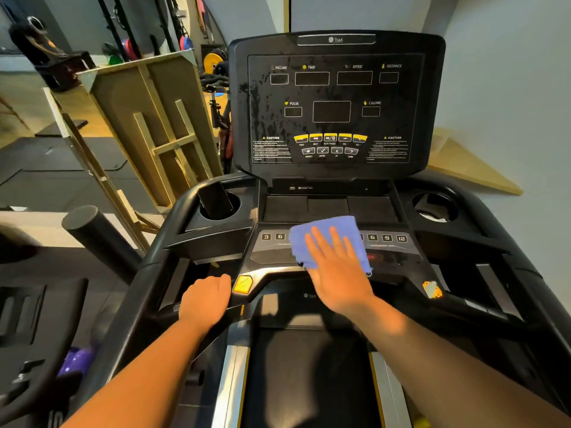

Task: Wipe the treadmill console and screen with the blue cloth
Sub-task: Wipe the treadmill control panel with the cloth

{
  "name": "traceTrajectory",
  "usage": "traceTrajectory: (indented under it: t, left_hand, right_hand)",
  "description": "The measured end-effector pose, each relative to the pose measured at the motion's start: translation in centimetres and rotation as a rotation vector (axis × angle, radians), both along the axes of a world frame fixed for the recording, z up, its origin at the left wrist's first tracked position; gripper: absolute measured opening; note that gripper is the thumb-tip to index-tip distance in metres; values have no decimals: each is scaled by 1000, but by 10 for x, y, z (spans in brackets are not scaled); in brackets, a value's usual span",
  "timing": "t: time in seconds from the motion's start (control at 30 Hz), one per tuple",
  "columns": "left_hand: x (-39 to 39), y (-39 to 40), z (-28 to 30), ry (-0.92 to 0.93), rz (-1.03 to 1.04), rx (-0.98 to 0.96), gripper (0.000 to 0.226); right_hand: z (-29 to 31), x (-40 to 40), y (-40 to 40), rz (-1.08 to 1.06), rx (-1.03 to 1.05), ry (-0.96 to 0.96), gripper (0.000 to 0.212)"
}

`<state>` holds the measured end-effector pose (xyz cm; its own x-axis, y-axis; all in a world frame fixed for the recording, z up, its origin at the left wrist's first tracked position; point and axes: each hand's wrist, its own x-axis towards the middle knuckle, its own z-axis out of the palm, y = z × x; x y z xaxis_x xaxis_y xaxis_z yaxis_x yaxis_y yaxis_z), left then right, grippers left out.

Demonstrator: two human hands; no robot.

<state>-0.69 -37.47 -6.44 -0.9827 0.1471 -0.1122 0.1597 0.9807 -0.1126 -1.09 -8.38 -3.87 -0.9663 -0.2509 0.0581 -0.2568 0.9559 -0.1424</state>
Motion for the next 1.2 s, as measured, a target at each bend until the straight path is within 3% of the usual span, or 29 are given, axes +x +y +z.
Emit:
traceTrajectory:
  t: [0.07, 0.13, 0.27, 0.37, 0.5, 0.6, 0.73, 0.8, 0.87, 0.93, 1.0, 1.07, 1.2]
  left_hand:
    - [2, 0, 1, -1, -12, -19, 14]
    - [2, 0, 0, -2, -8, -14, 13]
    - [0, 0, 0, -8, -7, -26, 14]
    - [1, 1, 2, -15, 17, -21, 14]
    - [2, 2, 3, -6, 10, -60, 18]
    - [4, 2, 3, -8, 13, -60, 20]
    - [3, 3, 4, -14, 32, -33, 20]
    - [2, 2, 4, -16, 55, -3, 17]
    - [2, 2, 3, -20, 76, 30, 15]
    - [2, 4, 2, 6, 117, 89, 11]
    - [3, 7, 5, 18, 185, 202, 20]
    - [3, 9, 6, 33, 191, 216, 21]
    - [4, 9, 7, 28, 208, 242, 24]
  right_hand:
    - [-4, 6, 19, 167, 23, -15, 65]
    - [-12, 13, 46, 205, 28, -23, 64]
    - [-14, 22, 68, -99, -29, 142, 63]
    - [-10, 7, 38, -304, -89, 94, 60]
    - [-9, 9, 40, 33, -40, 19, 64]
    - [-16, 24, 80, 120, -30, 7, 64]
    - [-22, 32, 102, -100, -19, 140, 63]
    - [-15, 17, 83, -319, -102, 121, 58]
    - [-6, 6, 58, -382, -125, 73, 60]
    - [-5, 9, 49, -200, -75, 55, 61]
    - [-6, 21, 66, 1, -71, 11, 62]
    - [-15, 34, 96, 52, -43, 20, 64]
    - [-21, 44, 122, -227, 7, 152, 60]
